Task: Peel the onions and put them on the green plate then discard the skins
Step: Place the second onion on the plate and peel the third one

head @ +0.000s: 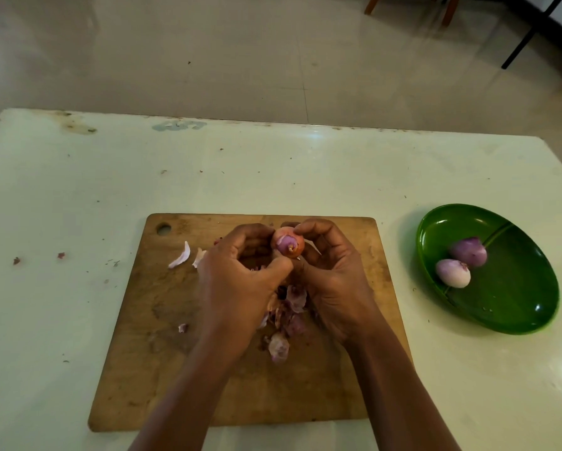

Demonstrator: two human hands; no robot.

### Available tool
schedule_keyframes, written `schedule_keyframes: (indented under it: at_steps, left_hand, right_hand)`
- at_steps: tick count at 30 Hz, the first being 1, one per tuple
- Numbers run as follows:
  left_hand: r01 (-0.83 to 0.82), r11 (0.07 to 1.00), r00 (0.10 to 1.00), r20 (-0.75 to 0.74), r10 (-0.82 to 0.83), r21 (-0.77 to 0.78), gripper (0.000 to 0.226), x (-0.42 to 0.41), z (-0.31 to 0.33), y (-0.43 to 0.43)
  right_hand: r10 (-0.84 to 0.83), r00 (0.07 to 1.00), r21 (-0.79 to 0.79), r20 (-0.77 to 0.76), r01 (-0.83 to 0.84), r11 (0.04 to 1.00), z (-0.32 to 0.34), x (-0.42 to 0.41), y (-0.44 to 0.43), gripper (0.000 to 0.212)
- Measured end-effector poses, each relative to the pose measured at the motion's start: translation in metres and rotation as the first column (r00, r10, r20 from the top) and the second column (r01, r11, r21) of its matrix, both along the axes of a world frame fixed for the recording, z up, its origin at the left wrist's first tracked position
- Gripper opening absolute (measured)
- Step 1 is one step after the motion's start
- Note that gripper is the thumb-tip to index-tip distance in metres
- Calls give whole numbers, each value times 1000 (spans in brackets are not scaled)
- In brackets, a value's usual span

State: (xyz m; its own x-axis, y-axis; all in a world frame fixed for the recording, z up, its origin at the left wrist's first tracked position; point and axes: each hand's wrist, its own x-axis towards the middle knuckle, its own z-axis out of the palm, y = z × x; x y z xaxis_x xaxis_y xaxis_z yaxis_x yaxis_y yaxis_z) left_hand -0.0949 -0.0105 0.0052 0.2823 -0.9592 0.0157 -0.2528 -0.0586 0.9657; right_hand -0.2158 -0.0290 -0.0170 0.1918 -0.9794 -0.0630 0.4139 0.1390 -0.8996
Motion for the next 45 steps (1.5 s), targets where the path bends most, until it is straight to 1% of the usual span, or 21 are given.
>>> schedule_keyframes:
  at_steps: [6,14,16,19,21,23,25,27,30,33,37,41,45]
  left_hand:
    - [-23,1000,1000,21,23,4,28,-1,0,1]
    - [-65,998,994,88,65,1,23,-1,-4,0]
    - [-74,997,992,98,76,-15,21,-2,-5,0]
    - [-72,996,995,63,75,-48,8,-3,-1,-1]
    - [-64,996,998,18,65,-65,12,-3,2,-1]
    - [-57,997,998,-21,56,-52,10,-1,2,-2]
    - [-41,998,999,-34,39,-53,15,1,1,-1]
    - [-15,995,1000,-3,15,-94,18,3,0,-1]
    - [27,966,988,152,13,-258,18,4,-2,0]
    - [94,900,938,340,62,-426,20,5,-12,0]
    - [137,846,880,455,134,-515,21,9,-23,0]
    - [178,815,854,498,150,-551,23,12,-26,0]
    - [130,830,886,440,148,-542,19,15,-22,1]
  right_hand:
    - [-1,999,-3,-37,1,1000,-4,1,0,33]
    - [11,999,20,-38,-11,1000,-6,3,0,33]
    - [12,1000,29,-16,-11,1000,-6,3,0,34]
    - [-1,999,47,54,-2,999,-4,1,0,36]
    - [-13,998,57,64,9,998,-3,0,0,36]
    - [-20,998,63,62,17,998,-2,-1,0,36]
    - [-30,997,68,64,26,997,-1,-1,0,37]
    - [-36,997,69,63,31,997,0,-2,0,38]
    - [-19,996,79,87,12,997,1,0,0,39]
    - [-7,995,75,95,0,997,1,3,1,38]
    - [10,993,84,119,-20,996,2,6,2,37]
    - [32,992,98,123,-45,994,4,4,2,39]
    - [74,988,127,136,-92,988,6,2,2,46]
